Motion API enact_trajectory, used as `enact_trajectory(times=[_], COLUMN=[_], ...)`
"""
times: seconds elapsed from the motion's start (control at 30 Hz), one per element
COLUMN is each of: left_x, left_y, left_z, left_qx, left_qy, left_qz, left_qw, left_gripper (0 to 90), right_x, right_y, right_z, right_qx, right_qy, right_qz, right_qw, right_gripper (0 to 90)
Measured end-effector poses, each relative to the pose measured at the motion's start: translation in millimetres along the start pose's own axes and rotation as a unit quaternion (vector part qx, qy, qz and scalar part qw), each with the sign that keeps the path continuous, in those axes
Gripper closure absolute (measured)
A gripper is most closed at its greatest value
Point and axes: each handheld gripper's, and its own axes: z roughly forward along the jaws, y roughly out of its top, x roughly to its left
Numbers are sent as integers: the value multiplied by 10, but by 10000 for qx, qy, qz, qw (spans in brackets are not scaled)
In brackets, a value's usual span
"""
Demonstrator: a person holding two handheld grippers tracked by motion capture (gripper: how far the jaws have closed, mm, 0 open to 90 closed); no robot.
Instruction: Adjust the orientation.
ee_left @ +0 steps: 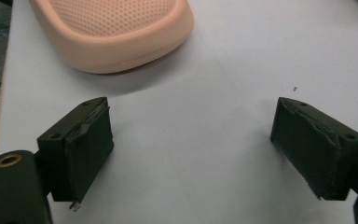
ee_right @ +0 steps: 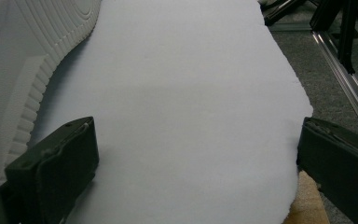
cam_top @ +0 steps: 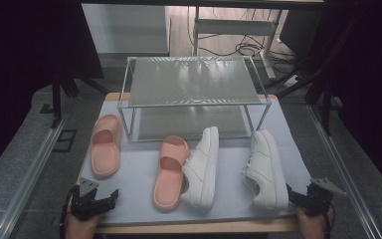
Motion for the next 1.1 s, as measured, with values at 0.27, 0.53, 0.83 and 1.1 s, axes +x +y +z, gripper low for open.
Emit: enact_trajectory(times=[0.27, 0.53, 0.83, 1.1], left_x=[23, 32, -13, 2], left_y=[69, 144, 364, 568], left_z=[-112, -132, -84, -20], left_qx=[-84, -77, -137, -162], left_qy=[-115, -351, -344, -259], left_qz=[-218, -271, -41, 78], left_qw=[9997, 9990, 9993, 9995], left_gripper=[131, 123, 145, 198], right_x=[0, -1, -2, -3], right_y=[0, 0, 0, 1], right_z=[0, 0, 1, 1], right_qx=[1, 3, 3, 5], right_qy=[0, 1, 2, 6], right_qz=[0, 4, 10, 16], right_qw=[10000, 10000, 10000, 10000], right_gripper=[0, 0, 0, 0])
